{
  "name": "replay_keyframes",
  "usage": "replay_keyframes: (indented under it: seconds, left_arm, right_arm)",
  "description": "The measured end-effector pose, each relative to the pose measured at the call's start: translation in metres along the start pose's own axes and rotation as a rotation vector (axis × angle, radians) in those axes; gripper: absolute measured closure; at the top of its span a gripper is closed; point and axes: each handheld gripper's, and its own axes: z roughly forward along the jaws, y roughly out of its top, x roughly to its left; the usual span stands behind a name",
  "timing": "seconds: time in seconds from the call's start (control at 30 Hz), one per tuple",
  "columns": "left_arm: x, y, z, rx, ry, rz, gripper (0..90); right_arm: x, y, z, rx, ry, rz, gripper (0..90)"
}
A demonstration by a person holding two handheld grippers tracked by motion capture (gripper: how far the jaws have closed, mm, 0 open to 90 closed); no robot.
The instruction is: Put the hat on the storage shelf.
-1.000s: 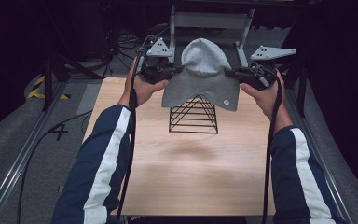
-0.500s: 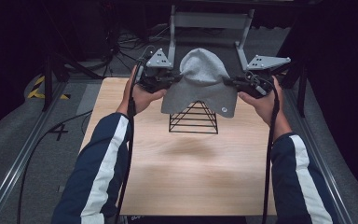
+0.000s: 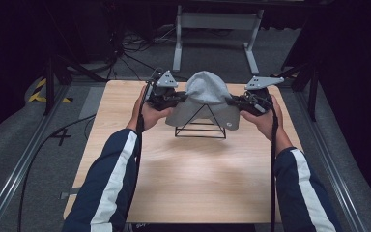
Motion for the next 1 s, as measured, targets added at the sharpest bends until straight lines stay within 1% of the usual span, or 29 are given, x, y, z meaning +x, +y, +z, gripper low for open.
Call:
replay_keyframes:
  seconds: [0.03, 0.07, 0.17, 0.3, 0.33, 0.4, 0.47, 0.53, 0.63, 0.7, 0.87, 0.9, 0.93, 0.97, 1.0]
  left_arm:
    - [-0.001, -0.005, 0.003, -0.001, -0.006, -0.013, 84.1]
    - [-0.001, -0.008, 0.004, 0.005, 0.002, -0.007, 84.1]
    - [-0.003, -0.017, 0.01, 0.026, -0.001, -0.011, 84.1]
    - [-0.005, -0.029, 0.019, 0.047, -0.002, -0.02, 84.1]
    - [-0.006, -0.033, 0.022, 0.044, -0.012, -0.041, 84.1]
    - [-0.006, -0.038, 0.025, 0.068, -0.01, -0.036, 84.1]
    - [-0.008, -0.042, 0.029, 0.092, -0.002, -0.02, 84.1]
    - [-0.009, -0.045, 0.032, 0.11, -0.003, -0.008, 84.0]
    - [-0.013, -0.05, 0.037, 0.138, 0.004, 0.01, 84.1]
    - [-0.015, -0.054, 0.042, 0.153, 0.012, 0.018, 84.3]
    - [-0.013, -0.062, 0.051, 0.162, 0.012, -0.007, 84.4]
    - [-0.013, -0.064, 0.053, 0.161, 0.013, -0.015, 84.4]
    - [-0.012, -0.067, 0.055, 0.157, 0.015, -0.035, 84.4]
    - [-0.011, -0.068, 0.057, 0.153, 0.015, -0.035, 84.4]
    - [-0.011, -0.069, 0.058, 0.166, 0.022, -0.031, 84.3]
  right_arm:
    - [0.001, -0.003, 0.002, 0.005, 0.002, -0.002, 84.4]
    - [0.001, -0.007, 0.005, 0.012, 0.004, 0.001, 84.4]
    - [0.003, -0.016, 0.011, 0.031, 0.007, 0.004, 84.4]
    - [0.003, -0.028, 0.019, 0.047, 0.01, 0.019, 84.4]
    - [0.003, -0.032, 0.021, 0.051, 0.012, 0.025, 84.4]
    - [0.003, -0.04, 0.027, 0.072, 0.002, 0.025, 84.4]
    - [0.002, -0.049, 0.033, 0.092, -0.006, 0.027, 84.4]
    - [0.002, -0.057, 0.037, 0.096, 0.003, 0.044, 84.3]
    - [0.001, -0.068, 0.045, 0.117, 0.001, 0.062, 84.3]
    - [0.002, -0.071, 0.049, 0.122, 0.003, 0.059, 84.3]
    - [0.007, -0.075, 0.055, 0.142, -0.01, 0.032, 84.2]
    - [0.007, -0.075, 0.055, 0.142, -0.01, 0.032, 84.2]
    - [0.008, -0.078, 0.057, 0.141, -0.006, 0.039, 84.2]
    - [0.008, -0.08, 0.058, 0.141, -0.005, 0.041, 84.2]
    - [0.008, -0.081, 0.059, 0.14, -0.005, 0.046, 84.2]
